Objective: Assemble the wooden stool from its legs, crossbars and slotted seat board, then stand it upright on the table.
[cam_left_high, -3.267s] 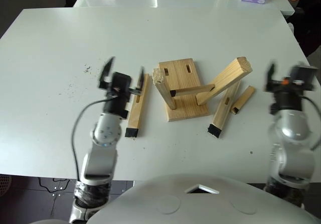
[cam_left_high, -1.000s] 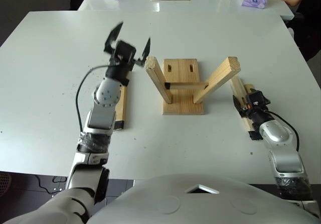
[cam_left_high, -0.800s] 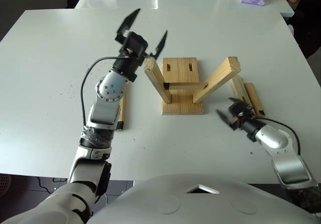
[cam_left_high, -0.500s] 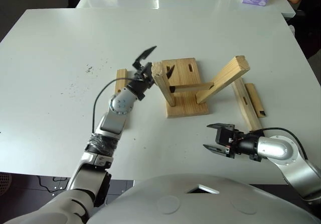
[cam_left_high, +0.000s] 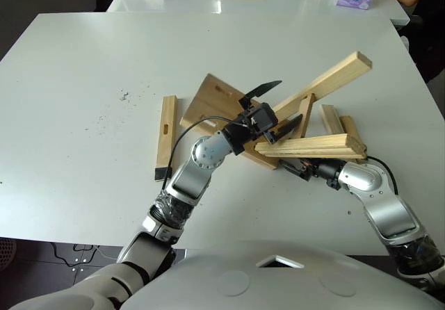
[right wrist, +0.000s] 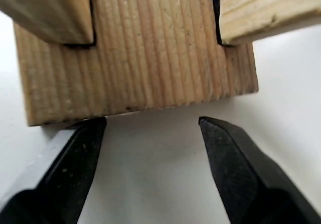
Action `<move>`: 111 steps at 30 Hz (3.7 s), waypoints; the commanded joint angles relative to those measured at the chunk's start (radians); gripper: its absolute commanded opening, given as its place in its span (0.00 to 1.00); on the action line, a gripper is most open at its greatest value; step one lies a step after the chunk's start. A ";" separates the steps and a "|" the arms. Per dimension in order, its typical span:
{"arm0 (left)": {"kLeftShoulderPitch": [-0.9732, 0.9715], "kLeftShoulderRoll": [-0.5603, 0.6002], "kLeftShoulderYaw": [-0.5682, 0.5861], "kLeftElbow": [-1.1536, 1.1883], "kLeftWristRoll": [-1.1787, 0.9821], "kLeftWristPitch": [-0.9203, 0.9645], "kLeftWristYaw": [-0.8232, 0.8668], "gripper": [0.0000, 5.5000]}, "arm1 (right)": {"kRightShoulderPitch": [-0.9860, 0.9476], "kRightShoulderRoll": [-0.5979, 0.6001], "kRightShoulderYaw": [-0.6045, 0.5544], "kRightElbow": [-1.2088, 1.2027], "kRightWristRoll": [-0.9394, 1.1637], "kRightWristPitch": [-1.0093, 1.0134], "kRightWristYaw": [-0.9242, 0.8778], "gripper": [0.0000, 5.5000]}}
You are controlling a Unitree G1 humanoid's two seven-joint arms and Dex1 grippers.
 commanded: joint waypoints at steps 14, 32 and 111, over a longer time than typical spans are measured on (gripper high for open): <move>-0.082 0.004 0.188 0.147 -0.028 0.229 0.067 0.81 | 0.025 -0.128 -0.071 -0.052 0.001 0.045 0.076 0.62; -0.534 0.192 0.080 1.167 0.307 -0.493 0.152 0.81 | 0.062 -0.068 0.105 -0.128 0.092 0.065 0.163 0.62; 0.147 0.405 0.464 0.081 -0.067 0.127 -0.048 0.81 | 0.216 0.097 -0.524 0.170 0.301 0.135 -0.111 0.40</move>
